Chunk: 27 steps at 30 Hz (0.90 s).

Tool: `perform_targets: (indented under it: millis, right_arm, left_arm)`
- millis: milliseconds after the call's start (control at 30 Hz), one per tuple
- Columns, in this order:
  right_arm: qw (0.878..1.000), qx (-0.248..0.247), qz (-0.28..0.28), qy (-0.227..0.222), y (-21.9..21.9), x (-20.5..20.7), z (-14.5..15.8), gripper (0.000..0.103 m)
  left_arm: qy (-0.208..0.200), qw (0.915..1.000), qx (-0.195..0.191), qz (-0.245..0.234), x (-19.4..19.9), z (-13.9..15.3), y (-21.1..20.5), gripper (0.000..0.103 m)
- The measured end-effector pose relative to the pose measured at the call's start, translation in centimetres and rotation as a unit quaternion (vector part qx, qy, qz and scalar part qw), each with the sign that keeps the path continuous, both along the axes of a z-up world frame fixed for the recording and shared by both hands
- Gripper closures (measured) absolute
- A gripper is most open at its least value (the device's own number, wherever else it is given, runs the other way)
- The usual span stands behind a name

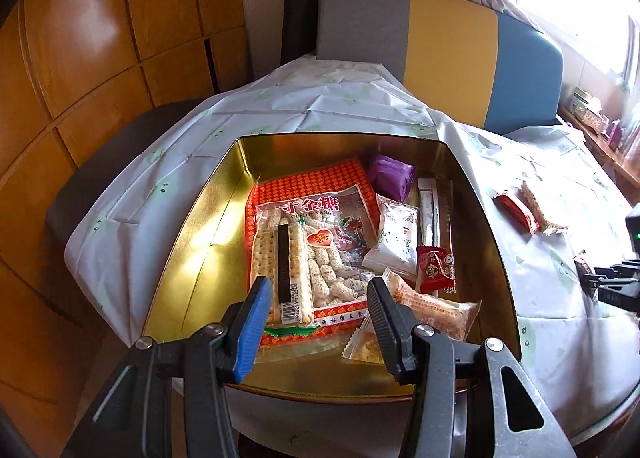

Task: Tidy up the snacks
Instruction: 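Carry the rose-print candy over the tray and open the right gripper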

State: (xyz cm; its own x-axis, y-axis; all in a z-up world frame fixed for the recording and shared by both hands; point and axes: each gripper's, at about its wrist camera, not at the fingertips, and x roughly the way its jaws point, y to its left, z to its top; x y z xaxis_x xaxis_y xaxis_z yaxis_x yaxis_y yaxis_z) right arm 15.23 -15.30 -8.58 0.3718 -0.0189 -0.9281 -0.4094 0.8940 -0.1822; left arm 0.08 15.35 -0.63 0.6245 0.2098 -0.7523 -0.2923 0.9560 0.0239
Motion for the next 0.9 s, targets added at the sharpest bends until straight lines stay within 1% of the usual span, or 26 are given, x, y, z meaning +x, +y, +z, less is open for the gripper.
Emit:
perform_targets:
  millis: [100, 200, 333, 400, 500, 600, 700, 833, 900]
  right_arm:
    - [1.000, 0.000, -0.026, 0.014, 0.0, 0.6, 0.3, 0.082]
    - [0.999, 0.004, -0.046, 0.017, -0.1, 0.9, 0.4, 0.082]
    - [0.997, 0.029, -0.069, 0.025, -0.4, 1.1, 0.8, 0.082]
    - [0.995, 0.057, -0.079, 0.026, -0.7, 0.9, 1.1, 0.083]
    - [0.991, 0.105, -0.086, 0.013, -0.8, 0.6, 2.7, 0.082]
    - [0.986, 0.148, -0.081, 0.002, -0.1, 0.3, 4.2, 0.083]
    - [0.983, 0.173, -0.060, -0.007, 1.6, -0.1, 5.6, 0.082]
    - [0.977, 0.210, -0.018, -0.009, 5.6, -1.6, 7.4, 0.082]
    - [0.974, 0.227, 0.003, -0.004, 7.7, -1.8, 8.0, 0.082]
  left_arm:
    - [-0.002, 1.0000, 0.000, -0.002, -0.2, 0.0, -0.1, 0.052]
    - [-0.002, 1.0000, -0.002, -0.003, -0.2, -0.2, 0.0, 0.052]
    - [-0.002, 1.0000, -0.006, 0.001, -0.3, -0.3, 0.2, 0.052]
    - [-0.003, 1.0000, -0.007, 0.003, -0.3, -0.4, 0.4, 0.052]
    - [-0.003, 0.9999, -0.007, 0.008, -0.4, -0.4, 0.6, 0.053]
    - [-0.004, 0.9999, -0.008, 0.011, -0.4, -0.4, 0.9, 0.052]
    - [-0.006, 0.9999, -0.007, 0.013, -0.5, -0.3, 1.1, 0.052]
    - [-0.005, 0.9999, -0.007, 0.014, -0.6, -0.4, 1.4, 0.053]
    - [-0.004, 0.9998, -0.008, 0.016, -0.7, -0.4, 1.6, 0.053]
